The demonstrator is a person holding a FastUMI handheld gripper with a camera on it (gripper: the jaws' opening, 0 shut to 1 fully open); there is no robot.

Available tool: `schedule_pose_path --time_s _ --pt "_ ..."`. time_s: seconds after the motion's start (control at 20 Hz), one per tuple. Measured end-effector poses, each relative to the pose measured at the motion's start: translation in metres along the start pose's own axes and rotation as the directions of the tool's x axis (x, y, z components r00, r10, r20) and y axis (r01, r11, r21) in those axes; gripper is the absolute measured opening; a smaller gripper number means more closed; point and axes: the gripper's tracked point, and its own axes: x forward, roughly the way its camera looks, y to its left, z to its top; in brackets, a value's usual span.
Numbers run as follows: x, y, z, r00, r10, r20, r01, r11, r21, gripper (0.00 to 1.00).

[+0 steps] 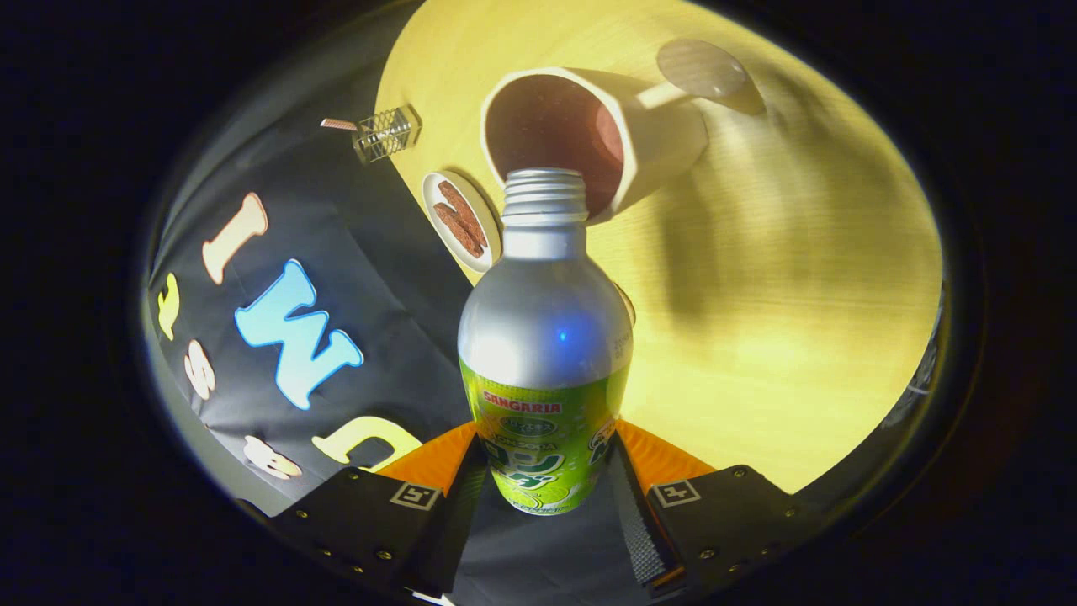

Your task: Take the bottle from table, then pour the juice into the cup, finally place the bottle on the coaster

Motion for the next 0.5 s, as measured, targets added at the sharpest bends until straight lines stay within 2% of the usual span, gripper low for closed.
schedule_pose_path --time_s 0.3,0.5 --pt "0.006 -0.027 0.010 0.995 -0.049 0.085 0.064 0.981 -0.182 0.76" --pt "0.010 -0.046 0.016 0.987 -0.075 0.145 0.119 0.937 -0.327 0.76"
